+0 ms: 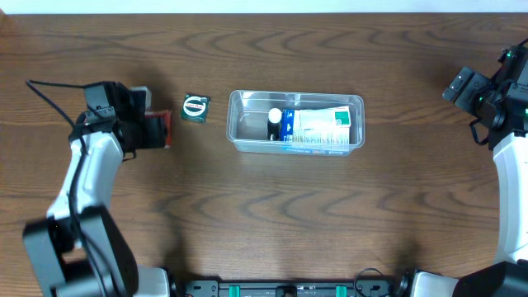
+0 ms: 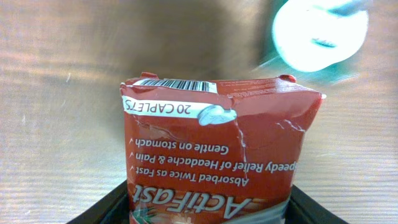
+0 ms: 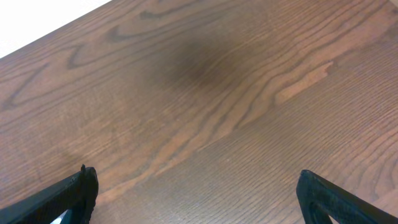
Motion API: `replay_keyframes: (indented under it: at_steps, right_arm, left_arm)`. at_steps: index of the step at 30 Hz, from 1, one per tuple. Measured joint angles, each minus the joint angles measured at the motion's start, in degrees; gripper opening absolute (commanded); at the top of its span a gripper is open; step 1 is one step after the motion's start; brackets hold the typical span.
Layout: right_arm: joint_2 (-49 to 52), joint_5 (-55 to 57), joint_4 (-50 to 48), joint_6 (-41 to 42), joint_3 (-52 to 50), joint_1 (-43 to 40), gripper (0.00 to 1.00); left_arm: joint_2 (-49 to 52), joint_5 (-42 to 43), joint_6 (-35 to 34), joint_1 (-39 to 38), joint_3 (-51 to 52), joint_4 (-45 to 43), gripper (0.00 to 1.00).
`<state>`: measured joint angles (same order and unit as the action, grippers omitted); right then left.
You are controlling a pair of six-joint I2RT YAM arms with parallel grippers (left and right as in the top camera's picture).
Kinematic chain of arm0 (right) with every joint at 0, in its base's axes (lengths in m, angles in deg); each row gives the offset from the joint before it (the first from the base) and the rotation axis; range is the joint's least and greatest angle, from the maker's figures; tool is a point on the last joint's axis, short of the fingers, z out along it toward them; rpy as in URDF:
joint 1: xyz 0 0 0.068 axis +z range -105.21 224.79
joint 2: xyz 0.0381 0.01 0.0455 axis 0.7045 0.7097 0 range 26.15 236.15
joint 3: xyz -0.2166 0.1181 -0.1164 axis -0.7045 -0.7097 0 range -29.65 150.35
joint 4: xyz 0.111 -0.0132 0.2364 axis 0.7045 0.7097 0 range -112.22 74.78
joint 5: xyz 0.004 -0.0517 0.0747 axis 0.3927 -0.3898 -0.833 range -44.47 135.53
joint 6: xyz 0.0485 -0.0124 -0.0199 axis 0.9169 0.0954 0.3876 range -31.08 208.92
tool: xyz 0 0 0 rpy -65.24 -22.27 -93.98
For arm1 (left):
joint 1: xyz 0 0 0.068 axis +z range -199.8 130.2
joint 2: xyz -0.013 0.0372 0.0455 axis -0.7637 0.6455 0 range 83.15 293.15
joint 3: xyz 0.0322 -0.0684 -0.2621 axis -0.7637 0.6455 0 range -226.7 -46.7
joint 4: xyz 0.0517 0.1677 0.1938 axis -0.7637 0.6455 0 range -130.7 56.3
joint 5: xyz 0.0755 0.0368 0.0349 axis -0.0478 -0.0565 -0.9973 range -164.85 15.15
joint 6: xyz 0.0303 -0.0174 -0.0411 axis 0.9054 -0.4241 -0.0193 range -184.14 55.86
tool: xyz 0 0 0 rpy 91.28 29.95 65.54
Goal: Pack container
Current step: 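Carry the red box over the container and lower it in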
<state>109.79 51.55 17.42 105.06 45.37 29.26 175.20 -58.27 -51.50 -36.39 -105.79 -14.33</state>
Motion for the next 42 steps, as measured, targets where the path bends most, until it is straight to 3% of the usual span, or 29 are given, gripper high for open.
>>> replay_keyframes:
  at_steps: [8, 16, 27, 34, 42]
  right_arm:
    - [0.0, 0.02, 0.0, 0.0, 0.0, 0.0, 0.99]
    - [0.0, 0.0, 0.0, 0.0, 0.0, 0.0, 0.99]
    - [0.0, 0.0, 0.0, 0.0, 0.0, 0.0, 0.99]
    - [0.0, 0.0, 0.0, 0.0, 0.0, 0.0, 0.99]
    - [0.0, 0.0, 0.0, 0.0, 0.0, 0.0, 0.99]
  left_arm:
    - [-9.99, 13.31, -6.08, -7.98, -0.46, -4.72, 0.57]
    - [-10.78, 16.61, -10.84, -20.02, -0.63, -14.64, 0.57]
    - [-10.71, 3.13, -15.98, -31.91, -0.63, -16.52, 0.54]
    - [-8.68, -5.2, -20.06, -34.16, -0.63, -16.33, 0.53]
    - [-2.32, -7.65, -23.61, -34.21, -0.63, -16.31, 0.54]
